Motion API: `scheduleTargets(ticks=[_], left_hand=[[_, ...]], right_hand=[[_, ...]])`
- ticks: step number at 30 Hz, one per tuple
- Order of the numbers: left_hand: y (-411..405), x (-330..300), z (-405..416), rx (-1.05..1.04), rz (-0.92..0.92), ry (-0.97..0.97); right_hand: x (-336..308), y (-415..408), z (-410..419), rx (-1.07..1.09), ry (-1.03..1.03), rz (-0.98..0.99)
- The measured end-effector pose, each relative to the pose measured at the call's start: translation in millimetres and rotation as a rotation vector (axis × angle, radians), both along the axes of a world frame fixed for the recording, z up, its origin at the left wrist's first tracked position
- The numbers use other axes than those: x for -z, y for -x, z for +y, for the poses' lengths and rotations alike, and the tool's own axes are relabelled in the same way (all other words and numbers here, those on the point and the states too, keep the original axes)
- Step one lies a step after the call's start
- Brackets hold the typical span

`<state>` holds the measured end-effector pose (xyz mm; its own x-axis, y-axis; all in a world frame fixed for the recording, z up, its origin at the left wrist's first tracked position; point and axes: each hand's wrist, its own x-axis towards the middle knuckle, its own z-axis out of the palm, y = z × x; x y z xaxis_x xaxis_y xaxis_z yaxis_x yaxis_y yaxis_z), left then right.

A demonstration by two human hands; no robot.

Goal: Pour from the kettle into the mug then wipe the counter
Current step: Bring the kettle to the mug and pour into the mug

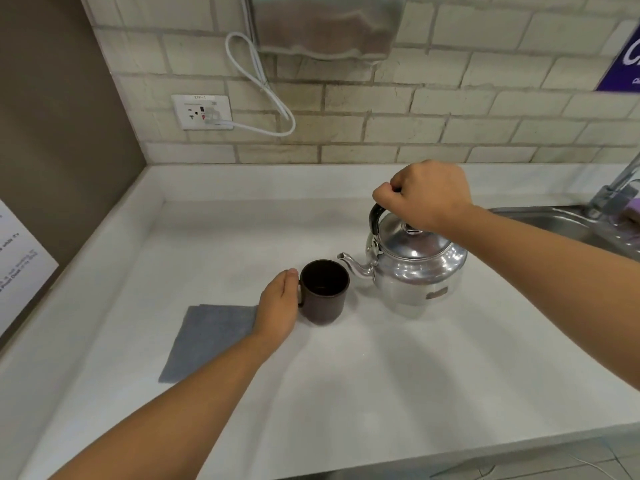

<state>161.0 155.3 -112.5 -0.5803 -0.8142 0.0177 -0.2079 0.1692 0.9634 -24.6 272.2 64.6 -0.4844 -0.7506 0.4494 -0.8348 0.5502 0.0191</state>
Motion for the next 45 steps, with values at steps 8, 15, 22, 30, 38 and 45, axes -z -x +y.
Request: scheduleTargets(ticks=[8, 15, 22, 30, 38, 45], left_hand=[[1.1, 0.8, -2.9, 0.009, -0.044, 0.03], [-1.0, 0.2, -4.7, 0.029, -0.051, 0.045], [-1.6, -1.7, -4.9, 0.037, -0.049, 0.052], [-1.9, 0.4, -5.4, 0.045, -0.037, 0.065], [-1.4, 2.5, -5.9, 0.054, -0.015, 0.051], [-1.4, 2.7, -5.9, 0.049, -0.003, 0.049]], right_hand=[[0.4, -13.1, -11.3, -0.112, -0.131, 0.184], [-2.1, -15.3, -19.8, -0.162, -0.207, 0.28], [-7.7, -18.1, -23.4, -0.191, -0.26, 0.331], [-12.5, -24.5, -28.7, -0.203, -0.289, 0.347], [-16.4, -26.5, -30.3, -0.213, -0.303, 0.352], [-19.4, -26.1, -31.6, -0.218, -0.311, 0.369]])
